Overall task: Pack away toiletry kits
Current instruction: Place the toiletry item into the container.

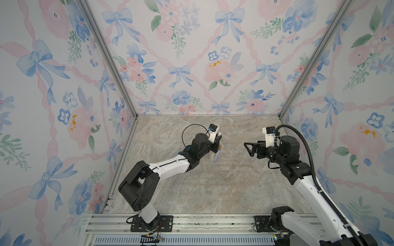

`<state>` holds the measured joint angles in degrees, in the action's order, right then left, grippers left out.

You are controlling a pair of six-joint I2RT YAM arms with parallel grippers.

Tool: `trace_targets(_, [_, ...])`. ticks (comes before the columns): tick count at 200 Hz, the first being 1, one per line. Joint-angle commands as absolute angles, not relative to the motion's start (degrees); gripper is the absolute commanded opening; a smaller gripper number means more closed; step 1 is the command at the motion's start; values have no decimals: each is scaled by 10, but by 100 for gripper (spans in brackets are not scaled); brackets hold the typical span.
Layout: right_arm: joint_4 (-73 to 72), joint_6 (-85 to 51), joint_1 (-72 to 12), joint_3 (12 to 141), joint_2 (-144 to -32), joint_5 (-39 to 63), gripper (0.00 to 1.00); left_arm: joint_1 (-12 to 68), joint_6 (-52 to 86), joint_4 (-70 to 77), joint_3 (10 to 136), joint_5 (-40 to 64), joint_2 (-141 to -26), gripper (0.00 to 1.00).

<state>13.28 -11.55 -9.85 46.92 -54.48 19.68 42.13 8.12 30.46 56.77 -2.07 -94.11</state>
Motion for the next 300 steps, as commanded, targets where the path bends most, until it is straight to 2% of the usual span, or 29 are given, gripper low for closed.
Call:
trace_targets(1, [140, -112, -103, 483, -547, 189, 97, 420, 85, 333, 556, 0, -957, 14])
trace_targets(40, [170, -73, -95, 502, -543, 160, 97, 421, 98, 341, 553, 37, -977, 16])
trace_targets(120, [154, -90, -85, 494, -541, 175, 97, 423, 86, 352, 553, 19, -966, 17])
trace_targets(300, [134, -95, -100, 504, -574, 167, 97, 422, 76, 349, 546, 60, -946, 21])
